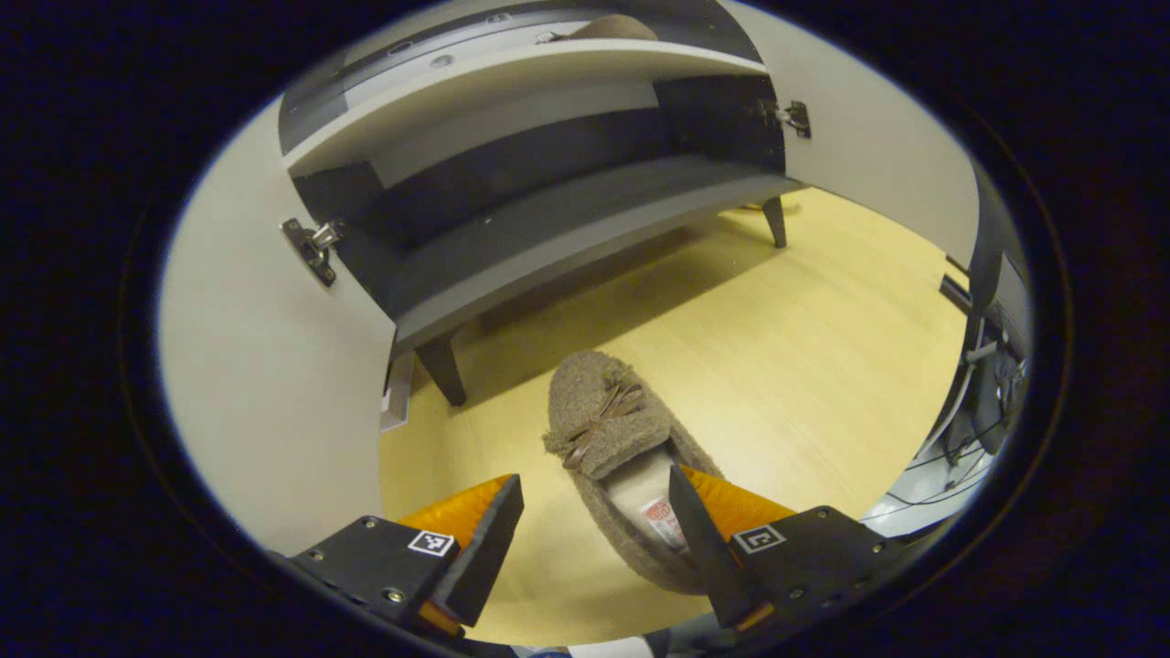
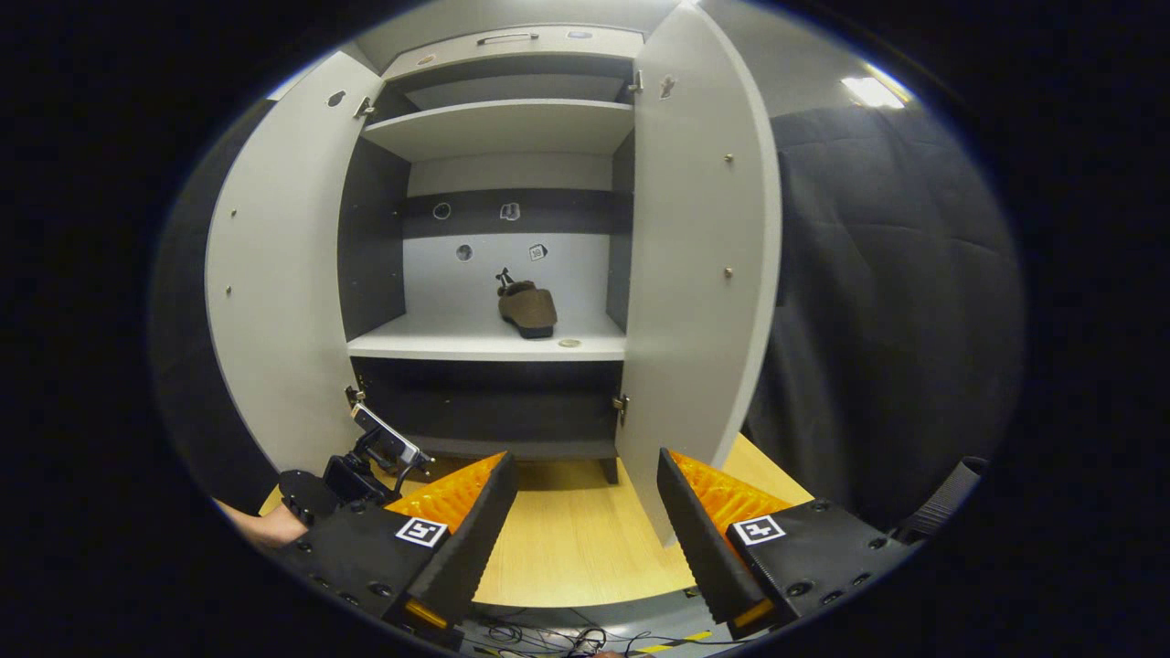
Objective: Grab one shoe with the right hand and put it into the shoe cabinet, grab the other shoe with the left hand and put it into the shoe cabinet; then close the right door with the right hand and the left door with the left hand.
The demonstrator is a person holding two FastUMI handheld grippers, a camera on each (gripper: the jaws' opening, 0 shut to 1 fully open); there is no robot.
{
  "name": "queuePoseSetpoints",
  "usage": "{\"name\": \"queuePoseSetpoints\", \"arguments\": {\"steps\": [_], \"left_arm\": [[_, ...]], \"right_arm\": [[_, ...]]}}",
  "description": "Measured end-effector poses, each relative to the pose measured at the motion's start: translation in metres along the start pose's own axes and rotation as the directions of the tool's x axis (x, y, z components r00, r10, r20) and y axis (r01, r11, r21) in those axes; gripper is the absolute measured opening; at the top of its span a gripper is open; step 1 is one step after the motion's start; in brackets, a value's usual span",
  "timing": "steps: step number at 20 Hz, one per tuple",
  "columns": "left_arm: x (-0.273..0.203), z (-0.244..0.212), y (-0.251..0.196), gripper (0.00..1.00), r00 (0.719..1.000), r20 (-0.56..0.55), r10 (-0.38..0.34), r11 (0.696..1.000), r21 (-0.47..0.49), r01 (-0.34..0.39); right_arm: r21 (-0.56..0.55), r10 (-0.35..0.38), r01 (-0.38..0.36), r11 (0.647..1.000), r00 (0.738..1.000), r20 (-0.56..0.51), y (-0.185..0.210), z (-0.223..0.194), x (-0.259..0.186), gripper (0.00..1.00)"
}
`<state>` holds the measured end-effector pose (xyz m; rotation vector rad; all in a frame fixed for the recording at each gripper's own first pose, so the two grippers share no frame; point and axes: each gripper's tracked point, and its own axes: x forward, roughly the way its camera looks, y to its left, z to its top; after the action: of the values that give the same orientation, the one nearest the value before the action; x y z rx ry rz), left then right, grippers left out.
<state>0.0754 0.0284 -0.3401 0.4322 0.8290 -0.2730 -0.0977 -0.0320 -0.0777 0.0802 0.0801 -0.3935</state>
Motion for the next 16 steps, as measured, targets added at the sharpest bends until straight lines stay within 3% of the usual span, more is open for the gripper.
{"name": "queuePoseSetpoints", "arguments": {"steps": [2, 5, 8, 9, 12, 13, 15, 16], "left_arm": [[0.013, 0.001, 0.002, 0.94, 1.0, -0.009, 0.02, 1.0, 0.014, -0.02], [0.027, -0.003, -0.003, 0.93, 0.999, -0.034, -0.037, 0.998, -0.054, 0.035], [0.035, -0.003, -0.011, 0.71, 0.997, -0.047, -0.062, 0.993, -0.104, 0.057], [0.035, -0.002, -0.011, 0.54, 0.997, -0.05, -0.055, 0.994, -0.101, 0.049], [0.037, -0.002, 0.004, 0.37, 0.999, -0.052, 0.009, 0.986, -0.166, -0.018], [0.039, -0.006, 0.009, 0.2, 0.998, -0.064, 0.014, 0.977, -0.212, -0.028], [0.038, -0.006, 0.009, 0.08, 0.997, -0.08, 0.012, 0.964, -0.264, -0.033], [0.037, -0.006, 0.014, 0.08, 0.997, -0.07, 0.026, 0.962, -0.271, -0.044]], "right_arm": [[0.019, -0.064, 0.065, 0.998, 0.997, -0.047, -0.023, -0.013, -0.015, 0.99], [0.034, -0.158, 0.161, 0.986, 0.984, -0.083, -0.063, -0.021, -0.043, 0.99], [0.051, -0.268, 0.275, 0.96, 0.956, -0.121, -0.11, -0.031, -0.065, 0.98], [0.07, -0.292, 0.304, 0.95, 0.946, -0.138, -0.122, -0.033, -0.07, 0.96], [0.116, -0.339, 0.355, 0.928, 0.931, -0.137, -0.146, -0.029, -0.077, 0.98], [0.129, -0.349, 0.364, 0.922, 0.929, -0.126, -0.153, -0.026, -0.076, 0.98], [0.157, -0.35, 0.361, 0.919, 0.932, -0.098, -0.162, -0.016, -0.066, 0.98], [0.157, -0.347, 0.356, 0.921, 0.934, -0.081, -0.164, -0.013, -0.061, 0.98]]}}
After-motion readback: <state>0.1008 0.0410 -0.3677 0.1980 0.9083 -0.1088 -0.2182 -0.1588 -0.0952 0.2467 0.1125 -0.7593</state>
